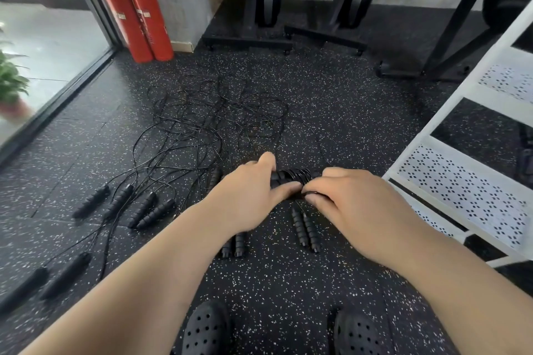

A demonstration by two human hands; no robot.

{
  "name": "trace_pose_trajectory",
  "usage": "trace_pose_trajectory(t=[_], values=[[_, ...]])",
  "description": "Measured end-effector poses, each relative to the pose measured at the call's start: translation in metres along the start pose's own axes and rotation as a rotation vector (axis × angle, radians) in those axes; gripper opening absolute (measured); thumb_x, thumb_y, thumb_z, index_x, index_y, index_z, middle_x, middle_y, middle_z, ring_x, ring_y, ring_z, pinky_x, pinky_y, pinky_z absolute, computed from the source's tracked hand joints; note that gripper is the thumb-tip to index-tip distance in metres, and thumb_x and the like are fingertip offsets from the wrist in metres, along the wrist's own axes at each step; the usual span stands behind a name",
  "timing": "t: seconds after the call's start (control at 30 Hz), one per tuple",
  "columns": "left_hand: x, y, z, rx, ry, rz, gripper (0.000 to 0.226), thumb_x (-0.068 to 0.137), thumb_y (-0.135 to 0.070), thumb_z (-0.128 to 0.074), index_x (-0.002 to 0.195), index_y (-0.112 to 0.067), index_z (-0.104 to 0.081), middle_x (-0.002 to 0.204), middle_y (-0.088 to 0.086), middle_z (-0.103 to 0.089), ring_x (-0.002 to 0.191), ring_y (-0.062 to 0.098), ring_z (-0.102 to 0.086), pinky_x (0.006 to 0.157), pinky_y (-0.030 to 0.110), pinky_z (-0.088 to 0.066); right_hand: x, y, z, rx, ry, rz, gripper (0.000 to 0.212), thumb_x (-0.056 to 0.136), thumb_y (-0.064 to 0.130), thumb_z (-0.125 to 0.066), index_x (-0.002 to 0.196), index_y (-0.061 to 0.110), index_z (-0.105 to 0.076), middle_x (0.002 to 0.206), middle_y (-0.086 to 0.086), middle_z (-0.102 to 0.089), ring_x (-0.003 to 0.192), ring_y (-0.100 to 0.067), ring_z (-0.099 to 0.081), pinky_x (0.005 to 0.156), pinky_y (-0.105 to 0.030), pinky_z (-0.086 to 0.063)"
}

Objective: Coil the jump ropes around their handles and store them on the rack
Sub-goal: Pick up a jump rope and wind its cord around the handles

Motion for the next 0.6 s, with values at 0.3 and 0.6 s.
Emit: trace_pose_trajectory(t=[0.3, 0.6], values=[[-0.008, -0.020, 0.000, -0.055, 0.005, -0.246, 0.018, 0.109, -0.048, -0.042, 0.114, -0.033, -0.049, 0.107, -0.013, -0.061, 0.096, 0.013, -0.060, 0.090, 0.047, -0.051, 0.002, -0.042, 0.017, 0.227, -0.125, -0.005, 0.012, 0.096, 0.049, -0.068, 0.105, 0.047, -0.075, 0.090, 0.024, -0.066, 0.087, 0.001, -0.063, 0.078, -0.038, -0.056], [-0.006, -0.022, 0.005, -0.276, -0.005, -0.374, 0.029, 0.094, -0.032, -0.079, 0.120, -0.042, -0.070, 0.114, -0.021, -0.061, 0.111, -0.001, -0.062, 0.101, 0.034, -0.053, 0.007, -0.056, 0.015, 0.345, -0.105, 0.022, 0.013, 0.087, 0.047, -0.083, 0.099, 0.046, -0.079, 0.090, 0.021, -0.068, 0.089, -0.001, -0.066, 0.078, -0.039, -0.056]])
Point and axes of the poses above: each hand's wrist, its own x-axis towards the middle knuckle, its own z-axis out of the back of the hand, y = z × x, the point moved 3 cm from there along x, towards the middle knuckle
